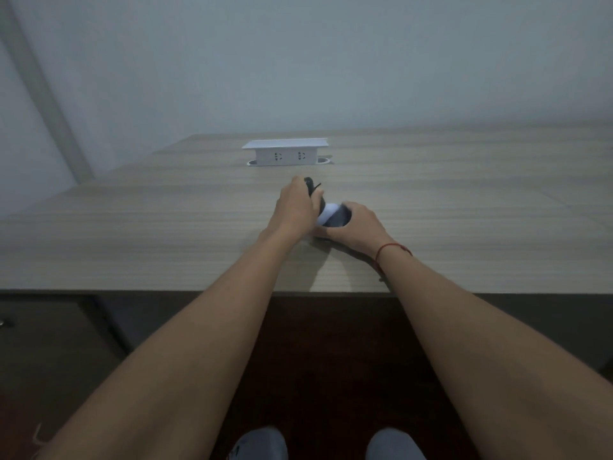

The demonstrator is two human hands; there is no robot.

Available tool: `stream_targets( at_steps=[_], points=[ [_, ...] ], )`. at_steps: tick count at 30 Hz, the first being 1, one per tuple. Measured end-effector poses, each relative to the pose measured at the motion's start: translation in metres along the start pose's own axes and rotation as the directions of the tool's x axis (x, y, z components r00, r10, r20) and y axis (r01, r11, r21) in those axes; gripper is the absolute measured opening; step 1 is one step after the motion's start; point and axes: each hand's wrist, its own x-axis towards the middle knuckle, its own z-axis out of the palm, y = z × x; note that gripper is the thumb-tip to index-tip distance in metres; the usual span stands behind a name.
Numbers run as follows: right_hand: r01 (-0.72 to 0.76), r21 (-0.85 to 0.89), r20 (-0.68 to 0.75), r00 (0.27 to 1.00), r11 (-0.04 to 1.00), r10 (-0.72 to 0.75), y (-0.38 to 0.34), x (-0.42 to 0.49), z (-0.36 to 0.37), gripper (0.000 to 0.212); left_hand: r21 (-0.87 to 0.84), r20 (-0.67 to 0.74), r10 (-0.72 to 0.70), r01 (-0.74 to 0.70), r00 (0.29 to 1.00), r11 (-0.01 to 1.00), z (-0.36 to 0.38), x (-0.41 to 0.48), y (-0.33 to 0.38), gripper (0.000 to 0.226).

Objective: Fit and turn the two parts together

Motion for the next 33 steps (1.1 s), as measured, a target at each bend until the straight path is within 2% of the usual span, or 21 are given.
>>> stream_targets(
  at_steps=[2, 5, 9, 10, 15, 17, 19, 22, 24, 26, 29, 33],
  points=[
    [0.007, -0.017, -0.028, 1.0, 1.0, -0.007, 0.001, 0.0, -0.001, 0.067, 0.019, -0.006, -0.04, 0.04, 0.999, 0.999, 0.0, -0.001, -0.01, 0.036],
    [0.001, -0.002, -0.014, 1.0, 1.0, -0.001, 0.001, 0.001, 0.002, 0.077, 0.005, -0.009, -0.103, 0.103, 0.995, 0.995, -0.005, -0.004, -0.02, 0.037],
    [-0.008, 0.089, 0.033, 0.999, 0.996, 0.005, 0.004, 0.004, -0.003, 0.066, -0.253, -0.08, -0.098, 0.075, 0.992, 0.965, -0.005, -0.01, -0.017, 0.037],
    [-0.009, 0.123, 0.058, 0.998, 0.992, 0.002, 0.004, 0.004, -0.006, 0.063, -0.268, -0.07, -0.084, 0.063, 0.994, 0.961, -0.003, -0.012, -0.015, 0.036],
    [-0.02, 0.136, 0.115, 0.993, 0.991, 0.004, 0.006, 0.006, -0.012, 0.094, -0.127, -0.057, -0.07, 0.062, 0.996, 0.99, 0.003, -0.011, -0.025, 0.033],
    [-0.001, 0.134, 0.117, 0.993, 0.991, -0.015, 0.007, 0.006, -0.012, 0.089, -0.149, -0.07, -0.083, 0.072, 0.994, 0.986, 0.0, -0.007, -0.028, 0.034],
    [0.021, 0.126, 0.106, 0.994, 0.992, -0.035, 0.006, 0.003, -0.014, 0.075, -0.215, -0.104, -0.084, 0.06, 0.991, 0.975, -0.003, -0.003, -0.027, 0.035],
    [0.017, 0.163, 0.106, 0.994, 0.986, -0.034, 0.006, 0.0, -0.016, 0.051, -0.261, -0.118, -0.026, -0.006, 0.993, 0.965, -0.001, -0.005, -0.018, 0.033],
    [0.008, 0.207, 0.123, 0.992, 0.978, -0.034, 0.006, 0.001, -0.016, 0.047, -0.237, -0.103, 0.027, -0.05, 0.994, 0.97, 0.004, -0.009, -0.015, 0.03],
    [0.013, 0.209, 0.122, 0.992, 0.978, -0.039, 0.006, 0.002, -0.016, 0.055, -0.174, -0.106, 0.04, -0.058, 0.994, 0.983, 0.01, -0.012, -0.016, 0.025],
    [0.018, 0.167, 0.106, 0.994, 0.986, -0.036, 0.008, 0.004, -0.014, 0.08, -0.077, -0.105, -0.023, 0.015, 0.994, 0.997, 0.01, -0.01, -0.026, 0.026],
    [0.053, 0.139, 0.104, 0.992, 0.989, -0.068, 0.009, 0.005, -0.013, 0.078, -0.173, -0.162, -0.084, 0.056, 0.983, 0.983, 0.001, -0.004, -0.03, 0.032]
  ],
)
